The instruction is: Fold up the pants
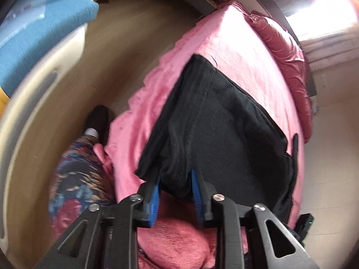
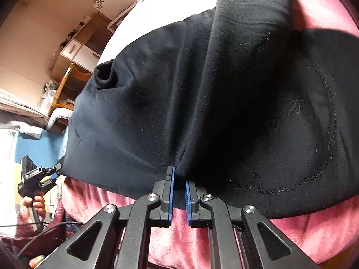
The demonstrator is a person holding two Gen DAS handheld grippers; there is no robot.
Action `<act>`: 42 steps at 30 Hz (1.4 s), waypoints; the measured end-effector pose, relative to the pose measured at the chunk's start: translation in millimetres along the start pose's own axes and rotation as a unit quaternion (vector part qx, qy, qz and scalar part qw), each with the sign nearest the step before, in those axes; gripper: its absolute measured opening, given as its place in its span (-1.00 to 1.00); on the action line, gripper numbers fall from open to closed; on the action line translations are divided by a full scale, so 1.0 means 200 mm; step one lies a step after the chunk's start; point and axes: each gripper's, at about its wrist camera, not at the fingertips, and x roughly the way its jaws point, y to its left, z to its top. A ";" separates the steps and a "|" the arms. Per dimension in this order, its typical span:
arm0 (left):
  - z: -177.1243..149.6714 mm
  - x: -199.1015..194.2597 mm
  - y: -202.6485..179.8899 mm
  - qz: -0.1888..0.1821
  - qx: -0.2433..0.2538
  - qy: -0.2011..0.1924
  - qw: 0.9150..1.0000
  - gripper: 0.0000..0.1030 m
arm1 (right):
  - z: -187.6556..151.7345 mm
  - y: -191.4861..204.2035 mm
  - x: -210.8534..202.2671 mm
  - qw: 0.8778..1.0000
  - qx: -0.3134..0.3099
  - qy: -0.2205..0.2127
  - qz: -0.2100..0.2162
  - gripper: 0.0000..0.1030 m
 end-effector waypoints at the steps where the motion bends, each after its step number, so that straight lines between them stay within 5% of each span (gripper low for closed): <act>1: 0.01 -0.03 -0.02 0.025 0.005 -0.013 1.000 -0.44 | 0.00 -0.01 -0.01 1.000 0.004 0.003 0.003 -0.56; 4: 0.04 -0.15 -0.14 0.085 0.046 -0.081 0.992 -0.44 | 0.03 -0.03 -0.12 1.000 0.008 -0.004 0.002 -0.29; 8: 0.02 -0.19 -0.35 0.053 0.112 -0.118 0.985 -0.44 | 0.13 -0.06 -0.37 0.998 0.005 -0.059 -0.029 -0.29; 15: -0.16 0.15 -0.81 -0.025 0.264 -0.030 0.964 -0.44 | 0.53 -0.06 -0.47 0.983 0.011 -0.131 -0.128 0.03; 22: -0.41 0.41 -1.10 -0.020 0.378 0.033 0.925 -0.44 | 0.91 0.02 -0.21 0.971 0.005 -0.121 -0.208 0.34; 28: -0.48 0.49 -1.12 -0.008 0.388 0.060 0.920 -0.44 | 1.17 -0.02 0.01 0.953 -0.010 -0.073 -0.294 0.38; 30: -0.49 0.52 -1.14 -0.006 0.386 0.067 0.920 -0.43 | 1.21 -0.04 0.07 0.944 -0.020 -0.054 -0.323 0.17; 31: -0.50 0.53 -1.14 -0.005 0.386 0.068 0.920 -0.43 | 1.21 -0.06 0.09 0.940 -0.024 -0.046 -0.336 -0.27; 34: -0.50 0.56 -1.17 -0.003 0.390 0.068 0.918 -0.43 | 1.21 -0.09 0.07 0.941 -0.025 -0.044 -0.334 -0.84; 42: -0.57 0.58 -1.21 -0.007 0.407 0.063 0.911 -0.42 | 1.05 -0.19 -0.52 0.958 0.049 -0.173 -0.222 -0.86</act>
